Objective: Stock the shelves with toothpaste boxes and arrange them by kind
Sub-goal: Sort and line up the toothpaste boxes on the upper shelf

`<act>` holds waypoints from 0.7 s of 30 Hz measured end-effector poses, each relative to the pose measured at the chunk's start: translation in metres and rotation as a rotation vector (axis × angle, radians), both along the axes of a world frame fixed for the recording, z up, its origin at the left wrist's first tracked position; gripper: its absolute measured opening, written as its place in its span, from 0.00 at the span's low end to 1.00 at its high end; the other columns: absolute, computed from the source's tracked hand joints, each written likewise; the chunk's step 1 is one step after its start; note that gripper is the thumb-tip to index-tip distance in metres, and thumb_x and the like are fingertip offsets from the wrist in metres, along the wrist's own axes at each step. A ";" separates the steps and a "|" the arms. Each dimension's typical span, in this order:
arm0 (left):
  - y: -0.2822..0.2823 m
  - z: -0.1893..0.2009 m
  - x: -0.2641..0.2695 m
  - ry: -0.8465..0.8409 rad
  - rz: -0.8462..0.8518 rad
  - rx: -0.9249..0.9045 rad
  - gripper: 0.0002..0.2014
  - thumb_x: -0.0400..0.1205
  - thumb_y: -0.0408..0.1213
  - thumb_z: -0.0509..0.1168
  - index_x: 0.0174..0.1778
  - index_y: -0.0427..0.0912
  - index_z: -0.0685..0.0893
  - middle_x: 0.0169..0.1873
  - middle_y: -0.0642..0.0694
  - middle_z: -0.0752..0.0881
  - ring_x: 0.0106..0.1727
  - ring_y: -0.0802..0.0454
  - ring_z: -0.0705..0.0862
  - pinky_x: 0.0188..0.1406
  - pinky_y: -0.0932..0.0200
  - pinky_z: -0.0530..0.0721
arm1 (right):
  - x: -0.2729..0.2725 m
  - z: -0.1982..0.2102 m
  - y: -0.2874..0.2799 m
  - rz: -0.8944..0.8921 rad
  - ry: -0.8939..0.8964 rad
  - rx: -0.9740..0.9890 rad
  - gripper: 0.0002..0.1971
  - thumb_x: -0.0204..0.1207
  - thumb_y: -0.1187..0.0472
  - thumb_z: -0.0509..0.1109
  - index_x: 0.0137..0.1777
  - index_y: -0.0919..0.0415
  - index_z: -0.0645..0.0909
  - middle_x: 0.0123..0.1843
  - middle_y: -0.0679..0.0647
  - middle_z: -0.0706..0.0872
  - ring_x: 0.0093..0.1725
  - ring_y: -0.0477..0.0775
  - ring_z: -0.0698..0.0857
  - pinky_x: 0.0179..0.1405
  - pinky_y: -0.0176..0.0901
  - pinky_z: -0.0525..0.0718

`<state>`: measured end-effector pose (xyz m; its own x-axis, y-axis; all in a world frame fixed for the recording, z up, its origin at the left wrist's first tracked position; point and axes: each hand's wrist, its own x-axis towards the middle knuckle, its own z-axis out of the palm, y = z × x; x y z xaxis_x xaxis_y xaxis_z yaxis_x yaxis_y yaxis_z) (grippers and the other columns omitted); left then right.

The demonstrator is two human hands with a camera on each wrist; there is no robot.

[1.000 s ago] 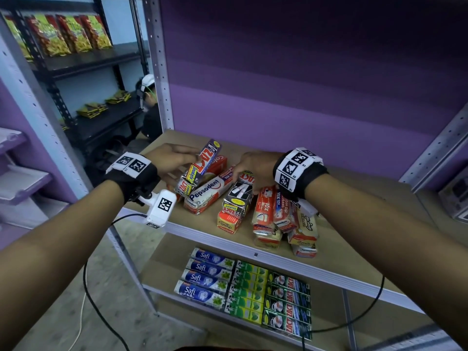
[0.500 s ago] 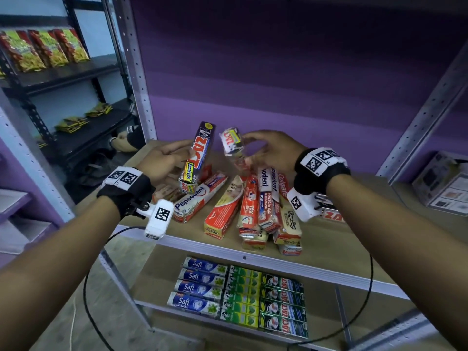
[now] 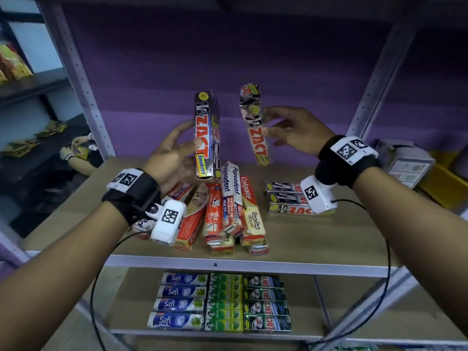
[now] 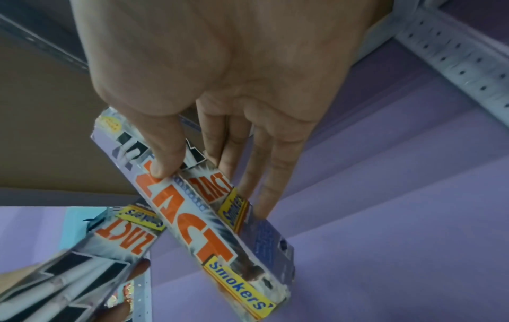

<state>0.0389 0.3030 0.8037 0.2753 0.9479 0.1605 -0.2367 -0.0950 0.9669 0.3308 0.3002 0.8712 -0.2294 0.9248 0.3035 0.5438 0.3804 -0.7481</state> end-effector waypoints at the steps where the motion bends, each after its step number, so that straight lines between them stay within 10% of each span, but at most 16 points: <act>1: 0.000 0.002 0.007 -0.009 -0.022 0.006 0.24 0.83 0.34 0.67 0.75 0.56 0.75 0.55 0.37 0.89 0.48 0.40 0.90 0.43 0.42 0.88 | 0.009 -0.002 -0.003 -0.022 -0.042 0.020 0.20 0.78 0.57 0.76 0.69 0.52 0.81 0.64 0.47 0.86 0.61 0.51 0.87 0.58 0.52 0.89; 6: -0.004 0.008 0.041 -0.043 -0.104 -0.017 0.26 0.82 0.35 0.69 0.76 0.56 0.73 0.56 0.38 0.89 0.47 0.40 0.90 0.46 0.41 0.88 | 0.050 -0.019 -0.014 -0.108 -0.149 -0.024 0.16 0.78 0.57 0.75 0.65 0.46 0.82 0.61 0.45 0.87 0.59 0.45 0.87 0.57 0.39 0.83; 15: -0.009 0.008 0.072 -0.076 -0.176 -0.059 0.26 0.83 0.35 0.65 0.78 0.54 0.74 0.61 0.38 0.86 0.54 0.41 0.85 0.57 0.34 0.85 | 0.080 -0.066 -0.044 -0.201 -0.899 -0.106 0.27 0.72 0.32 0.59 0.70 0.38 0.71 0.61 0.46 0.78 0.58 0.56 0.82 0.57 0.58 0.84; 21: -0.013 0.002 0.072 -0.055 -0.202 -0.095 0.24 0.83 0.37 0.64 0.77 0.53 0.75 0.66 0.38 0.85 0.56 0.42 0.87 0.45 0.40 0.90 | 0.071 -0.094 -0.054 -0.157 -1.122 -0.105 0.23 0.75 0.39 0.64 0.69 0.40 0.76 0.63 0.50 0.80 0.59 0.59 0.84 0.51 0.51 0.80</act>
